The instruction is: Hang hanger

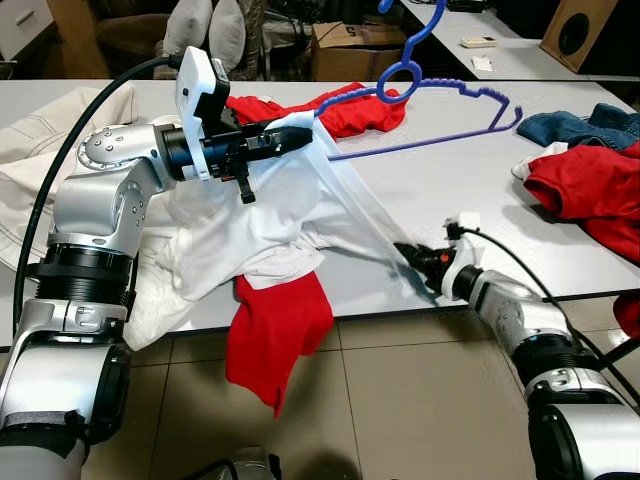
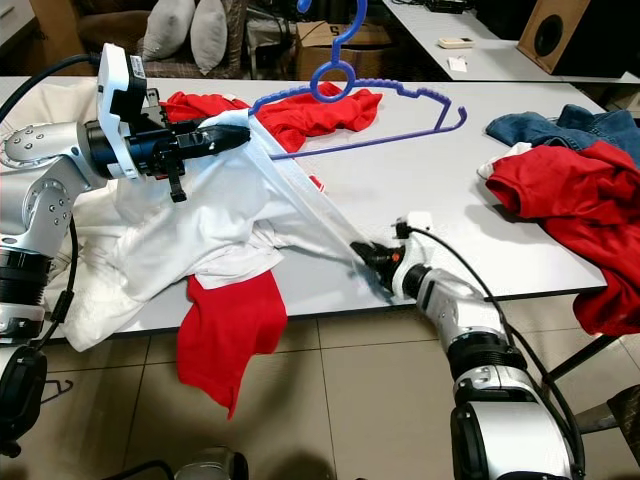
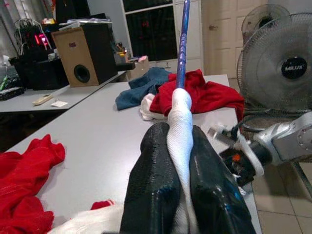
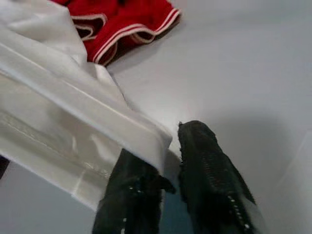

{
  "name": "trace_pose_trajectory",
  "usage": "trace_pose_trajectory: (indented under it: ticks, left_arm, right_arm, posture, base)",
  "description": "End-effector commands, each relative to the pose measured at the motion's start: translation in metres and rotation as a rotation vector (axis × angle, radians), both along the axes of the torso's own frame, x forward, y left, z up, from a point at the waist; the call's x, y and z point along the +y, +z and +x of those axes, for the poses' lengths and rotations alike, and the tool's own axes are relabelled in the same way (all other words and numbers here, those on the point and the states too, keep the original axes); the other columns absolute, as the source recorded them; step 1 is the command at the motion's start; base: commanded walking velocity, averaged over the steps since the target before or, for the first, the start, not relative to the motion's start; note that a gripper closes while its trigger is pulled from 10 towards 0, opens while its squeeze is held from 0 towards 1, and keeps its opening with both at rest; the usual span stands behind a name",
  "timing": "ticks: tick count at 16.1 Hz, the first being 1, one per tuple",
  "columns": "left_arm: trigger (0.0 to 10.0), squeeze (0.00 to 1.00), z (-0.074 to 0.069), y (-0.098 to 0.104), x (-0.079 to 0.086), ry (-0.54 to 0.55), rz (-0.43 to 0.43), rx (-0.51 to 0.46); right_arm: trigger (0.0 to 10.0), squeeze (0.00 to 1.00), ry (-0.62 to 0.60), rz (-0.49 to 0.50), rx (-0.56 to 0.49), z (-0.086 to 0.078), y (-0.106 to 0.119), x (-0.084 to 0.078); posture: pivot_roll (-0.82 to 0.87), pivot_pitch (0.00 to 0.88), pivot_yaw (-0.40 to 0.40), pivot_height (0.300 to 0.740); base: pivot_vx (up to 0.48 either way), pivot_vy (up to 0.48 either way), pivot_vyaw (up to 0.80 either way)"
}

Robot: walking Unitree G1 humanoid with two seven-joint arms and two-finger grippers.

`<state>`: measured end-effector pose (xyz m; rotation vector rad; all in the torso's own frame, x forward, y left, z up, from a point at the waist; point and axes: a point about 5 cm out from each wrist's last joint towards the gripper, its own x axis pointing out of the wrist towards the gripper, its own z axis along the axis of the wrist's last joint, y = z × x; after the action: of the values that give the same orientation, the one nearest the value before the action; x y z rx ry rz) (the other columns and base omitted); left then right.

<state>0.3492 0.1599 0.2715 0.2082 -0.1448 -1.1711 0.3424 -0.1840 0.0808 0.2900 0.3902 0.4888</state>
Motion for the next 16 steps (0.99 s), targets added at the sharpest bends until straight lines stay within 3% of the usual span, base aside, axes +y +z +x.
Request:
trace_pose_trajectory:
  ticks: [1,4,10,11,14,16]
  left_arm:
    - [0.0,0.00,0.001,-0.001,-0.002,0.008,0.015,-0.014]
    - [0.0,0.00,0.002,-0.005,-0.003,0.017,0.014,-0.001]
    - [0.0,0.00,0.004,-0.037,-0.020,0.081,0.007,0.069]
    - [0.0,0.00,0.003,-0.041,-0.020,0.079,0.019,0.066]
    - [0.0,0.00,-0.004,-0.056,-0.009,0.078,0.023,0.083]
    - [0.0,0.00,-0.007,-0.058,-0.005,0.077,0.014,0.097]
  right_arm:
    - [0.0,0.00,-0.105,0.024,-0.018,-0.003,0.002,-0.022]
    - [0.0,0.00,-0.157,0.066,-0.038,-0.003,0.008,-0.031]
    - [0.0,0.00,-0.295,0.124,-0.110,-0.009,0.028,-0.071]
    - [0.0,0.00,-0.311,0.131,-0.115,-0.010,0.031,-0.075]
    - [0.0,0.00,-0.405,0.161,-0.115,-0.020,0.041,-0.108]
    - [0.0,0.00,-0.437,0.162,-0.112,-0.023,0.044,-0.119]
  posture:
    - [0.08,0.000,-0.027,0.740]
    - [0.07,0.000,-0.024,0.740]
    - [0.05,0.000,-0.016,0.740]
    - [0.04,0.000,-0.015,0.740]
    - [0.04,0.000,-0.019,0.740]
    - [0.04,0.000,-0.021,0.740]
  base:
    - [0.000,0.000,0.00]
    - [0.000,0.000,0.00]
    - [0.000,0.000,0.00]
    - [0.000,0.000,0.00]
    - [0.000,0.000,0.00]
    - [0.000,0.000,0.00]
